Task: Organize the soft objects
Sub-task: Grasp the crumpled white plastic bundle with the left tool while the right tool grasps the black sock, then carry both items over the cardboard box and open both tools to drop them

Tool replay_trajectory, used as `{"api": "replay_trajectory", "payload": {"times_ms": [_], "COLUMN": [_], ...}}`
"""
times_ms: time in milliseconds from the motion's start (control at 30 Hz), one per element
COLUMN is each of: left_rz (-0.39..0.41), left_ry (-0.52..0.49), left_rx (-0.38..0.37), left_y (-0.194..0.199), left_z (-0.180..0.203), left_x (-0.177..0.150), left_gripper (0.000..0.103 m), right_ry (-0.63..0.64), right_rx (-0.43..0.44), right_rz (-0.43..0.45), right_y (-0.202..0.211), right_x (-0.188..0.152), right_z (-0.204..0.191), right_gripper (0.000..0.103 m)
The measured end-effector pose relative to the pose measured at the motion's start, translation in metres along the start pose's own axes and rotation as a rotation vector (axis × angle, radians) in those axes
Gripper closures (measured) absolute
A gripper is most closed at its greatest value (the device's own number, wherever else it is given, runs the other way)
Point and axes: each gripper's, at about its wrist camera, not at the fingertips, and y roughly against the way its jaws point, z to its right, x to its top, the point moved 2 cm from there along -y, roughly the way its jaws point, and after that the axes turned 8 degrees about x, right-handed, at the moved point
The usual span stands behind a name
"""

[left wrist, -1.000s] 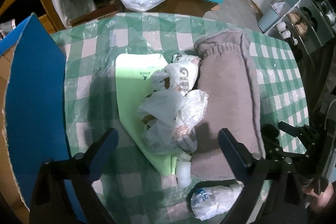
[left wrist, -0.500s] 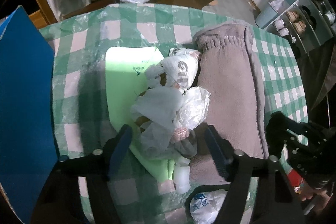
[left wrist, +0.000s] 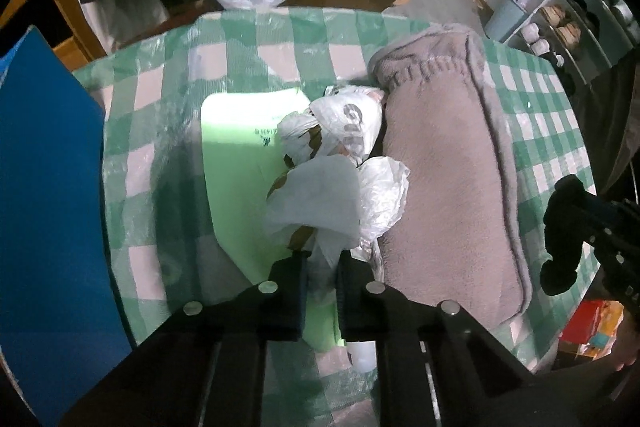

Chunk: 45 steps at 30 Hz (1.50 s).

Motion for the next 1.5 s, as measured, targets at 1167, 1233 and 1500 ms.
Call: {"api": "replay_trajectory", "payload": {"times_ms": [1167, 1233, 1500], "left_rz": [0.197, 0.206, 0.256], "left_ry": [0.031, 0.036, 0.048], "left_rx": [-0.008, -0.005, 0.022], "left_y": [0.116, 0.123, 0.155], "left_z": [-0.03, -0.034, -0.052], "left_x": [-0.027, -0.029, -0.038], "left_gripper": [0.096, 0.096, 0.096], "right_ry": [0.089, 0.096, 0.116], "right_rx": [0.051, 0.061, 0.128], "right_rz": [0.125, 0.129, 0.142], "right_y": [0.06, 0.064, 0.076], "right_x": [0.015, 0.016, 0.022], "right_z": [-0.055, -0.062, -0.09], "right_gripper": [0.073, 0.073, 0.073]}}
